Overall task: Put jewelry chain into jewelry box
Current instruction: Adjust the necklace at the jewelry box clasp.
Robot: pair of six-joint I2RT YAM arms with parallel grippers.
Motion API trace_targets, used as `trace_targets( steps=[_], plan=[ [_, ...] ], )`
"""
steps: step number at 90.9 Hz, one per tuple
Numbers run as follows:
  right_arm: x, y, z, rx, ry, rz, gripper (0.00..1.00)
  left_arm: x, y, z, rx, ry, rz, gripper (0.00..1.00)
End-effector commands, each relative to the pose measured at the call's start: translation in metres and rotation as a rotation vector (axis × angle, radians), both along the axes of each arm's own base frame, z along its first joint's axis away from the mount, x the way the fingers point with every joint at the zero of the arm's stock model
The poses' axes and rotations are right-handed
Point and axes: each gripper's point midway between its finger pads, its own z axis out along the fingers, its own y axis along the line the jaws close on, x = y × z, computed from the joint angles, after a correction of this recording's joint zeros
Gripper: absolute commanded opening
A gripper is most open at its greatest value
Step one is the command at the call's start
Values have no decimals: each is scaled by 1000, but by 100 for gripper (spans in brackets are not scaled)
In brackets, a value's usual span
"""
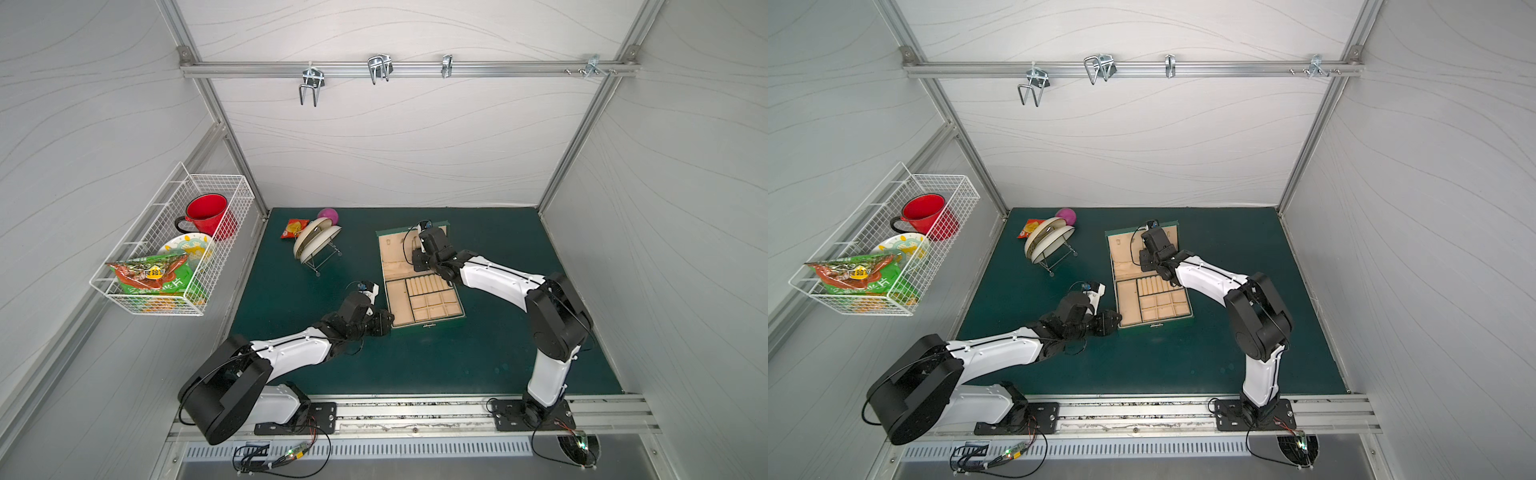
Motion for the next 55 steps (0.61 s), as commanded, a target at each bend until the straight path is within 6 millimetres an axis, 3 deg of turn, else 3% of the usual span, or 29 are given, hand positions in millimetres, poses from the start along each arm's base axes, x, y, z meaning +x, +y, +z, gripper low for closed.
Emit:
trace_targets(
  steps=[1,55],
  plan=[
    [-8,0,-18,-52,45,5,26,2,-2,-1,22,3,-11,50],
    [-16,-2,-23,0,0,-27,24,1,1,1,20,-7,-2,50]
  ],
)
